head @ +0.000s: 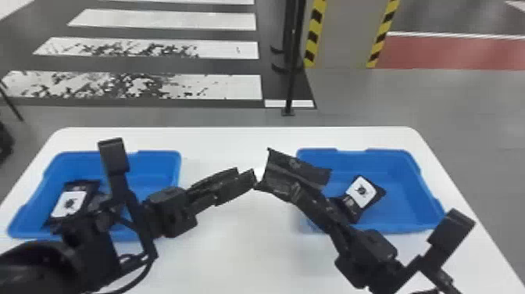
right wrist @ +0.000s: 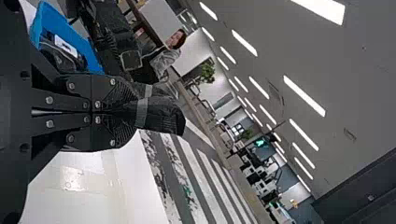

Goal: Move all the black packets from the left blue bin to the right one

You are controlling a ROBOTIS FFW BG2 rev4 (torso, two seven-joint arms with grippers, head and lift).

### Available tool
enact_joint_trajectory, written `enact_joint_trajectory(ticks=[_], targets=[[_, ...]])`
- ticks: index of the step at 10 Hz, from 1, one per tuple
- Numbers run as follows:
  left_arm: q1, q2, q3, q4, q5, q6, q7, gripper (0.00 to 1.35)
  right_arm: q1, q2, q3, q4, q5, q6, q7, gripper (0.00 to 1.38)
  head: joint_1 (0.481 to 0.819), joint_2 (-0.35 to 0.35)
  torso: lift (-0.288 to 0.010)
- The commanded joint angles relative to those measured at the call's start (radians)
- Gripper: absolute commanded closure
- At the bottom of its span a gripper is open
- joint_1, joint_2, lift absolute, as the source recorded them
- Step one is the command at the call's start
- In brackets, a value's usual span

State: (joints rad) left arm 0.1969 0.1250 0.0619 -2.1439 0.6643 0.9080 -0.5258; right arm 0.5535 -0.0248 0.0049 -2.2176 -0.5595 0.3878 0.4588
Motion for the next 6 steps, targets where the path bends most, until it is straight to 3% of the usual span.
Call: enact_joint_trajectory(ticks=[1, 3, 6], targets=[[0.044, 0.005, 0.01, -0.015, 0.01, -0.076, 0.0, 0.12, -0.055, -0.009, -0.031, 0.057, 0.033, 0.0, 0.0, 1.28, 0.695, -0.035, -0.139], [0.144, 0.002, 0.03, -0.088, 0.008, -0.206, 0.013, 0.15, -0.161, -0.02, -0.121, 0.157, 0.115, -0.007, -0.006, 1.28, 0.695, -0.05, -0.139], [0.341, -0.01, 0.056, -0.241, -0.036, -0.415, 0.102, 0.15, -0.284, -0.043, -0.252, 0.304, 0.244, -0.007, -0.017, 1.28, 0.695, -0.121, -0.139]])
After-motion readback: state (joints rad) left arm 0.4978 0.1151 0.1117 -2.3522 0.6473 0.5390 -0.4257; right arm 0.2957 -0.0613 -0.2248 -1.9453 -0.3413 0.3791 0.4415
